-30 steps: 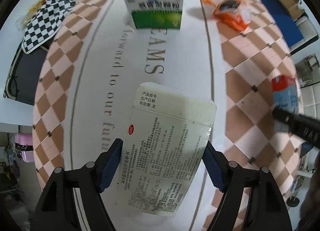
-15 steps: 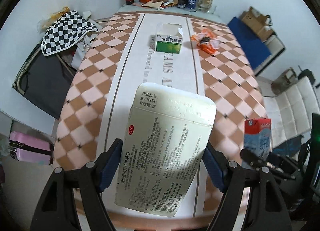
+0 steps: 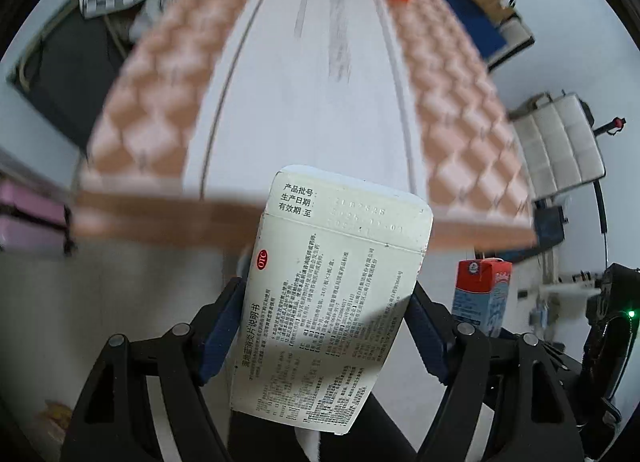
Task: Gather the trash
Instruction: 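Carry the milk carton and white box to the bin and open both tools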
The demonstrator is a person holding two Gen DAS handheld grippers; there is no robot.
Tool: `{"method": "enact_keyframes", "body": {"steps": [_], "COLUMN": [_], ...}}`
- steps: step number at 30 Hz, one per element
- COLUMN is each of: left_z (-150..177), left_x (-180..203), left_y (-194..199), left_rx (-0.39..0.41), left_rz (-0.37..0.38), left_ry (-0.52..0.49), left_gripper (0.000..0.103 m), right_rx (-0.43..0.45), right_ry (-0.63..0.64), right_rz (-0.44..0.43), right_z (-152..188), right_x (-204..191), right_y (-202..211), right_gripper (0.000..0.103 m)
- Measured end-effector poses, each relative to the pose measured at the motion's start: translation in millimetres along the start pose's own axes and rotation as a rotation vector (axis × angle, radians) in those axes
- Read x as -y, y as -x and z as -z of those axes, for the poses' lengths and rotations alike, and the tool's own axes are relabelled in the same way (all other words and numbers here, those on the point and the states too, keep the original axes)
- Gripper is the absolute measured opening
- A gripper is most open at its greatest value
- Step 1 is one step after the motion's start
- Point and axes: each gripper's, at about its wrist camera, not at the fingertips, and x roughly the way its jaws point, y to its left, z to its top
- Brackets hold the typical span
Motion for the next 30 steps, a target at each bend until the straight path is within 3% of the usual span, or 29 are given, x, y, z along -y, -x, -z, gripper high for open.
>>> {"method": "enact_keyframes", "body": {"steps": [3,7,16,20,24,26,27,28,29,30], "left_z": [26.0,37.1,26.5,29.2,38.4,47.4,51.6,56.4,60.8,64.6], "left_x": [-20.9,-46.5,-109.0,-144.7,-167.1,-176.0,-177.4,-180.3,-181.6,-182.9], "left_y": [-50.2,-120.7,-336.0,-398.8,-412.3,-401.6,-396.8,-389.3,-382.5,-378.3], "left_rx": [-0.104,-0.184,-0.325,-0.356,-0.329,-0.278,-0.257,-0.230,-0.209,-0.196], "left_rz": [0.008,0.023,0.097,0.091,0.003,-0.082,-0.119,-0.167,-0.197,-0.213], "left_ry": [0.059,0.122,0.209,0.248,0.219,0.196,0.184,0.167,0.158,0.151], "left_gripper": [0.075,0.076,0.078,0.090,0.090,0.090,0.090,0.090,0.090,0.090], "right_rx": [-0.085,-0.185,-0.270,-0.293,-0.303,-0.293,-0.292,-0.287,-0.277,-0.258], "right_ry": [-0.006,-0.032,-0.065,-0.054,-0.025,-0.009,-0.001,0.006,0.014,0.031], "right_rz": [-0.003,0.004,-0.007,-0.033,-0.045,-0.064,-0.075,-0.082,-0.082,-0.079], "right_z": [37.2,66.9,73.1,66.6,54.5,55.0,56.2,56.4,55.9,57.9], "right_x": [11.9,38.5,82.2,85.0,77.6,73.0,70.8,67.3,65.4,63.2], "right_y": [-36.5,-109.6,-293.8,-383.5,-441.2,-459.8,-466.2,-469.8,-470.7,-467.4], "right_gripper": [0.051,0.052,0.052,0.052,0.053,0.058,0.067,0.091,0.099,0.099]}}
